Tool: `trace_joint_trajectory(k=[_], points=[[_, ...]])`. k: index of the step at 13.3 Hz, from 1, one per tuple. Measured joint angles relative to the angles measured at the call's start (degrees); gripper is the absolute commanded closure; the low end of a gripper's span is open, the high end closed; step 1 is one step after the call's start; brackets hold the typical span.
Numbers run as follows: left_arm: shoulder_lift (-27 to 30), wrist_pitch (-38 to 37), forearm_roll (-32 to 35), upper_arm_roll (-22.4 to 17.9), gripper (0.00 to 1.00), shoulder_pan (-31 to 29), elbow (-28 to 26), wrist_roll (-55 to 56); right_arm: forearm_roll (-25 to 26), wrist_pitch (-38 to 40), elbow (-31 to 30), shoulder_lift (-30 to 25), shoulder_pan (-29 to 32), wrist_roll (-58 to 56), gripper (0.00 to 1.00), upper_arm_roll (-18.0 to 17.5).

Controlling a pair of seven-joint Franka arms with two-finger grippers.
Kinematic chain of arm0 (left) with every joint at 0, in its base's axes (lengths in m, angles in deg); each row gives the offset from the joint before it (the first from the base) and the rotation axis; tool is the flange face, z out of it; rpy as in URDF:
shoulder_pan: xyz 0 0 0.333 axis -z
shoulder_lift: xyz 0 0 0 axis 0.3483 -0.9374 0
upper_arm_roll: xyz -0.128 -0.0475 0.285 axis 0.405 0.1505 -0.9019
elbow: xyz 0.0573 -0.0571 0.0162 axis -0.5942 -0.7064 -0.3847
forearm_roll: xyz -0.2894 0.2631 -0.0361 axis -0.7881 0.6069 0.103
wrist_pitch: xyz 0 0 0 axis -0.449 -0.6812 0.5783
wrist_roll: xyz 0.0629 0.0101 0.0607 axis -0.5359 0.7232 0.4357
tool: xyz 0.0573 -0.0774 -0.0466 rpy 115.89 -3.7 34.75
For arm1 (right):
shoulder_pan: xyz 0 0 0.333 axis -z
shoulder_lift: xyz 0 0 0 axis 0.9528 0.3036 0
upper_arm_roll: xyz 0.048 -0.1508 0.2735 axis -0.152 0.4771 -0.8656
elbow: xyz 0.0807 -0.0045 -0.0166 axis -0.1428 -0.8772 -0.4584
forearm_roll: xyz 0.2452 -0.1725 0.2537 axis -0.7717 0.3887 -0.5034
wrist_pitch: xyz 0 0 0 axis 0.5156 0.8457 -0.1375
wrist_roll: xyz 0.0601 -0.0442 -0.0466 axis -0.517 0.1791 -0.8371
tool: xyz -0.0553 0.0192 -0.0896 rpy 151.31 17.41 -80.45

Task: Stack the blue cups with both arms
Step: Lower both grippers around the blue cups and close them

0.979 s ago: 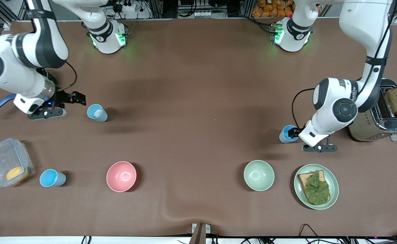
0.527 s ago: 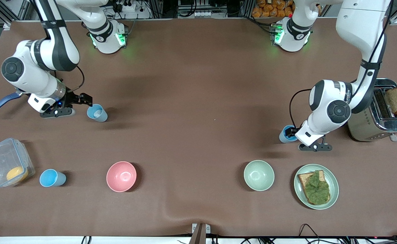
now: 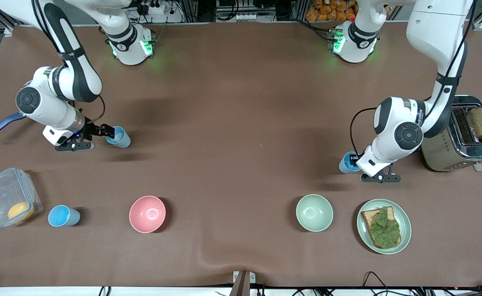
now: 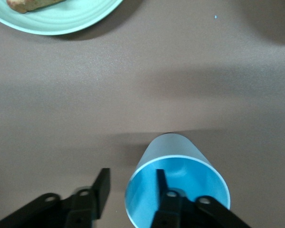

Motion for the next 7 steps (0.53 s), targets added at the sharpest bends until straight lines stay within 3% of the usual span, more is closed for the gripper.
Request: trace_joint_trajectory(k=[3, 5, 7], points=[[0.1, 0.0, 0.0, 0.1, 1.0, 0.0, 0.1, 0.0, 0.0, -1.9, -0.4, 1.6, 0.7, -1.0, 0.02, 0.1], [0.5, 0.0, -0.1, 0.5, 1.0, 0.2, 0.2, 0.1, 0.0, -2.0, -0.4, 1.9, 0.8, -1.0, 0.28, 0.0], [0.5, 0.0, 0.0, 0.4, 1.0, 0.1, 0.2, 0.1, 0.0, -2.0, -0.5, 2.1, 0.8, -1.1, 0.65, 0.1]])
